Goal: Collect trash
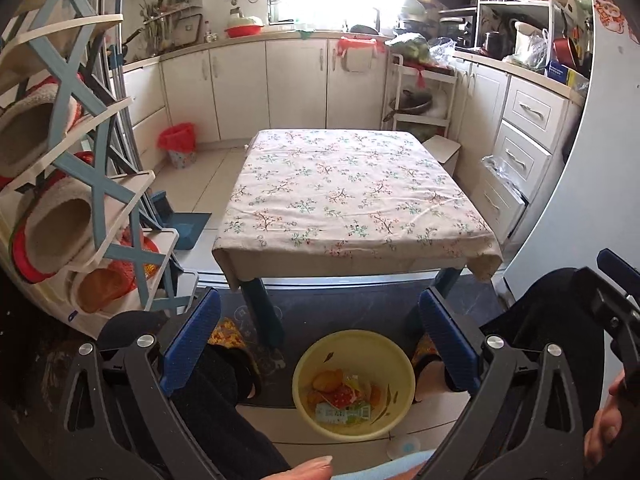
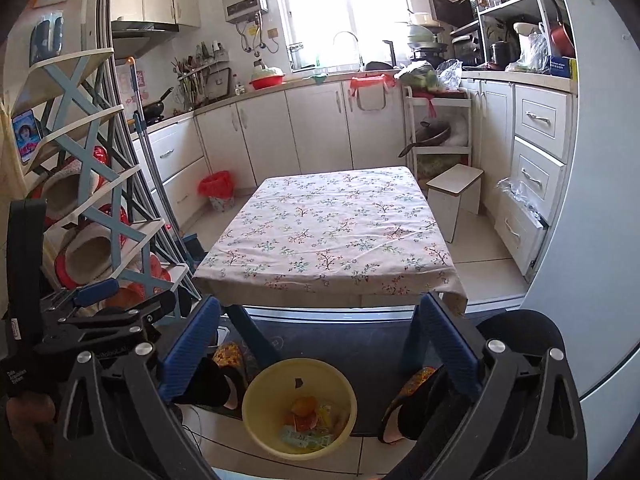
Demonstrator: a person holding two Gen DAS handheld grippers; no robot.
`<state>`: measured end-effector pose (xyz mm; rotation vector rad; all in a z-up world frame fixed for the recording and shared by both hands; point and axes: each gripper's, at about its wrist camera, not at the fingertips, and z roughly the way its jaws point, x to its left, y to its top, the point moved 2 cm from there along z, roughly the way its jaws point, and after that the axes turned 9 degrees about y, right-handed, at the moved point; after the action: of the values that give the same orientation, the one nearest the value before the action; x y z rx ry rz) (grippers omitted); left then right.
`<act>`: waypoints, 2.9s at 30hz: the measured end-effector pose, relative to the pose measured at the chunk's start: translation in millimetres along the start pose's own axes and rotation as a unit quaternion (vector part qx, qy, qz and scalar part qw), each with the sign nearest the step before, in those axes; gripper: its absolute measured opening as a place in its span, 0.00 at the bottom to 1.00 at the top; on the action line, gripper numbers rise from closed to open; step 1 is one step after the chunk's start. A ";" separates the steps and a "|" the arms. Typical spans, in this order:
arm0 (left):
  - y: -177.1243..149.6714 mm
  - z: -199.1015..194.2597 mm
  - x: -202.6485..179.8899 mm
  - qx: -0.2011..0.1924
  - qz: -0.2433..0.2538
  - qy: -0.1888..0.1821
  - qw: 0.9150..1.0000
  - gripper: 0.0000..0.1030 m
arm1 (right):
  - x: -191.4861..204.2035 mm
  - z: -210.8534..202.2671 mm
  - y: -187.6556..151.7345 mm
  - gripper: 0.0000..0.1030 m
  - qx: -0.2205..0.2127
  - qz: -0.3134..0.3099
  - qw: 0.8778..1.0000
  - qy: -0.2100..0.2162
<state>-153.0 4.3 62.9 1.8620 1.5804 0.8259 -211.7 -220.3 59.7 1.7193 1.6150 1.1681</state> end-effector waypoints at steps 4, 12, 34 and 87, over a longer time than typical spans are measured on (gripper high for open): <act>-0.2 -8.6 0.8 -0.015 0.009 0.017 1.000 0.92 | 2.8 -2.1 -0.3 0.93 -0.003 -0.001 1.000 0.000; 1.4 -13.4 2.0 -0.021 0.018 0.043 0.999 0.92 | 3.9 -2.9 -2.4 0.93 0.000 0.001 1.000 0.001; 3.5 -25.2 3.7 -0.037 0.017 0.068 0.997 0.92 | 6.6 -8.0 -3.9 0.93 -0.006 -0.003 1.000 -0.001; 1.1 -36.1 1.3 -0.080 0.019 0.088 0.993 0.92 | 9.2 -5.9 -3.5 0.93 -0.011 -0.005 1.000 -0.001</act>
<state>-179.4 6.2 87.6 1.7499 1.5363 1.1265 -219.3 -212.0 62.0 1.6957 1.6036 1.1746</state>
